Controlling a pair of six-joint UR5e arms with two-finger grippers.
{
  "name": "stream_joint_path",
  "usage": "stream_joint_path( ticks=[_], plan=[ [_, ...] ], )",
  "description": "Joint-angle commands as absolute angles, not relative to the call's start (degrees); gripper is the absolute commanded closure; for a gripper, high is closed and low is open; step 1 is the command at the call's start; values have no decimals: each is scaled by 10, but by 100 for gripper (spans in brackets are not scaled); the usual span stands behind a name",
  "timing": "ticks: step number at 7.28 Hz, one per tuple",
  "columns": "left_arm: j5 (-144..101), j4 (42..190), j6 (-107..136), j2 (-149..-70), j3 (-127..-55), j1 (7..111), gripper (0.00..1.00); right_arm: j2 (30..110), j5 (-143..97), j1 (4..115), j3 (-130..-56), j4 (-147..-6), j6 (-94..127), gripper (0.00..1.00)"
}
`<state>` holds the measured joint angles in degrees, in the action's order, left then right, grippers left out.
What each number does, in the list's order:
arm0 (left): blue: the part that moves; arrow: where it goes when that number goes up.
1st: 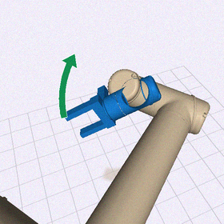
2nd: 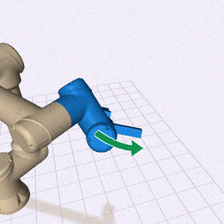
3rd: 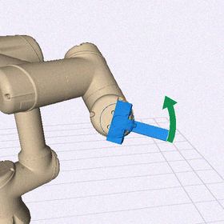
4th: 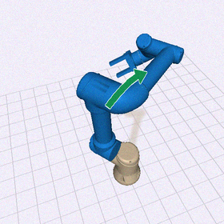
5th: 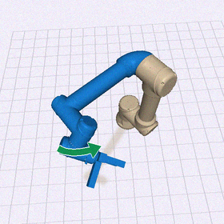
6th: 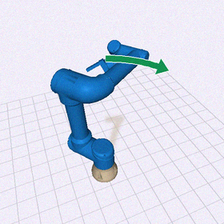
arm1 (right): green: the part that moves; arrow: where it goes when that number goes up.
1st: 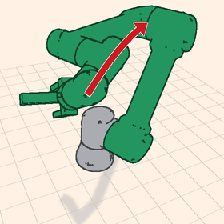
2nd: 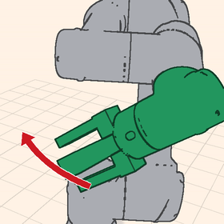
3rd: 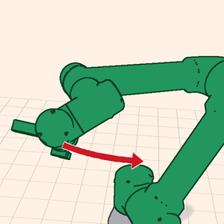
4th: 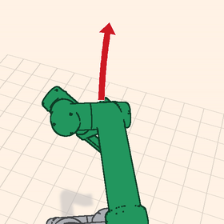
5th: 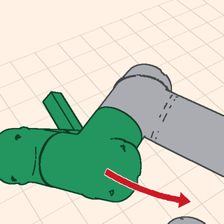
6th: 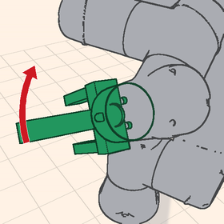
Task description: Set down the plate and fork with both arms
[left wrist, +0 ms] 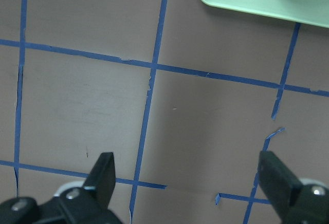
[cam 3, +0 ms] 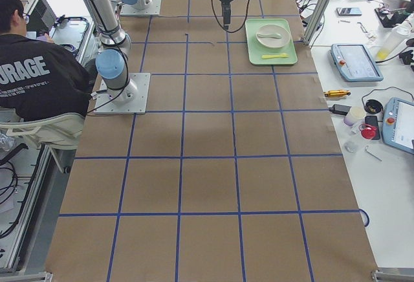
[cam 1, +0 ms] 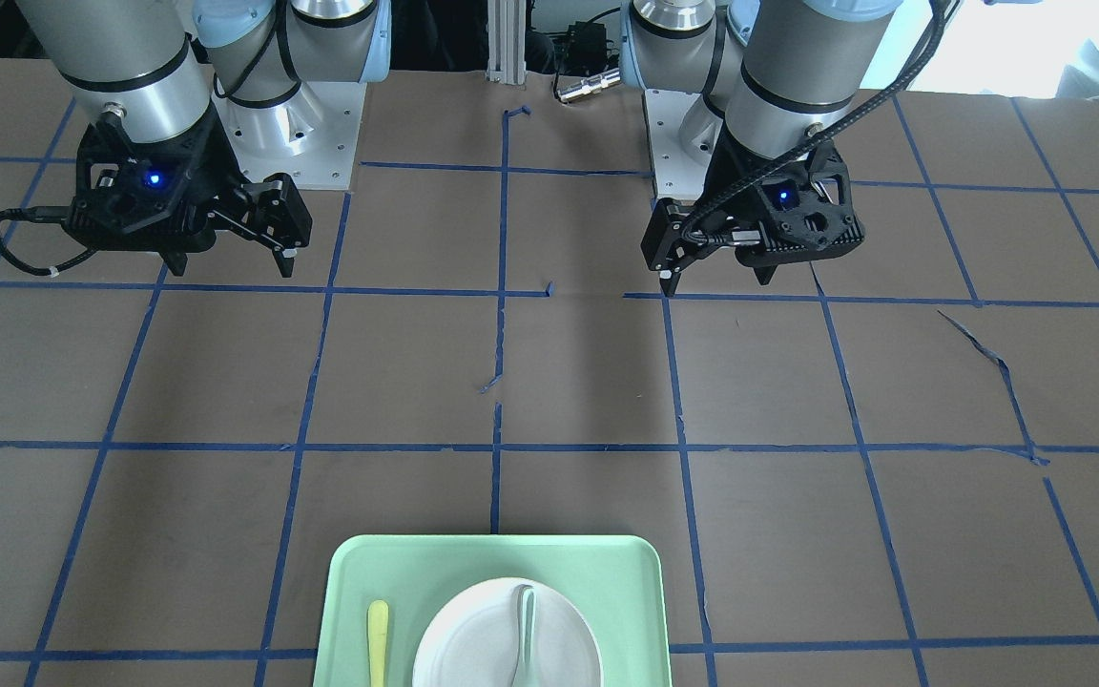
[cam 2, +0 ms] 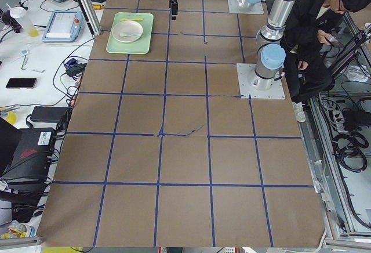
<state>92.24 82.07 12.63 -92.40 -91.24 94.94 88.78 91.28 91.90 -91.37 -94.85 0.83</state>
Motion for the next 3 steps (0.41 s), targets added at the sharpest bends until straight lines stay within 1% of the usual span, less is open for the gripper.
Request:
stream_joint_path(
  ticks=[1, 3],
  plan=[
    [937, 817, 54, -924, -907, 947, 0, 888, 912, 920, -914, -948, 8, 0],
    [920, 817, 55, -923, -906, 947, 0, 888, 912, 920, -915, -948, 9, 0]
  ],
)
